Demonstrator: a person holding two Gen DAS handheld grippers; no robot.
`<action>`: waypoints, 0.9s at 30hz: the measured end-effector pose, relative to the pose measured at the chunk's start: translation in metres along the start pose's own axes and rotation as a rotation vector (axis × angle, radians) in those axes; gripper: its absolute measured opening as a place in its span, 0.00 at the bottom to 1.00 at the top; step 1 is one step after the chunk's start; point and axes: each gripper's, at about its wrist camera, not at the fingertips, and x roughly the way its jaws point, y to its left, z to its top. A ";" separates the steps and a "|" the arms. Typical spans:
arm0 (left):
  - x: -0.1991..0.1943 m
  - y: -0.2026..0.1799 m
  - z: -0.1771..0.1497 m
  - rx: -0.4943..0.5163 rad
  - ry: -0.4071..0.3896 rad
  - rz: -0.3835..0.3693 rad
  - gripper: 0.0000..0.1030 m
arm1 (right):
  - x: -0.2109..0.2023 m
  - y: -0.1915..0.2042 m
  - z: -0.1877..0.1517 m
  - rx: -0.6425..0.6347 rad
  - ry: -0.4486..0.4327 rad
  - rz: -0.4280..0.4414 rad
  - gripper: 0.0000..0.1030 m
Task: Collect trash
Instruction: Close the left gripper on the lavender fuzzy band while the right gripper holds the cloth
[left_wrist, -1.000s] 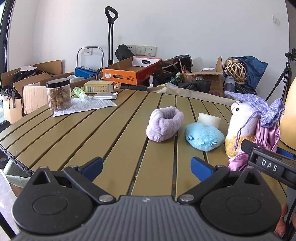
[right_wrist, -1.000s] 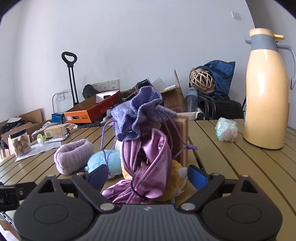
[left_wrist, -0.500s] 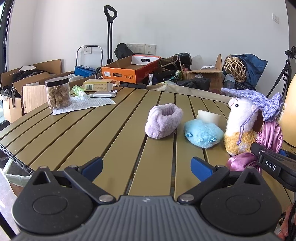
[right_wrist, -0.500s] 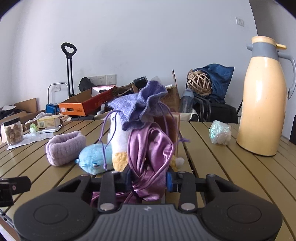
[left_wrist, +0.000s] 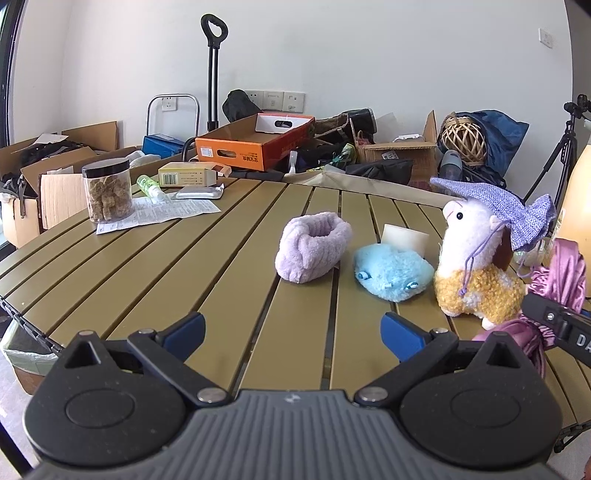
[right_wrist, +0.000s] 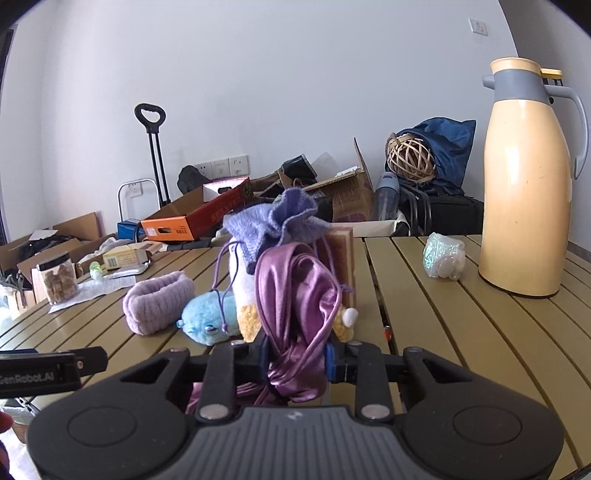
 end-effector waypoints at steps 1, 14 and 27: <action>0.000 -0.001 0.000 0.000 -0.001 -0.001 1.00 | -0.002 -0.003 0.001 0.004 -0.002 0.000 0.25; 0.014 -0.014 0.010 0.026 -0.003 0.026 1.00 | -0.022 -0.070 0.004 0.101 -0.021 -0.071 0.25; 0.074 -0.031 0.059 0.155 0.015 0.057 1.00 | -0.038 -0.125 0.004 0.167 -0.042 -0.144 0.25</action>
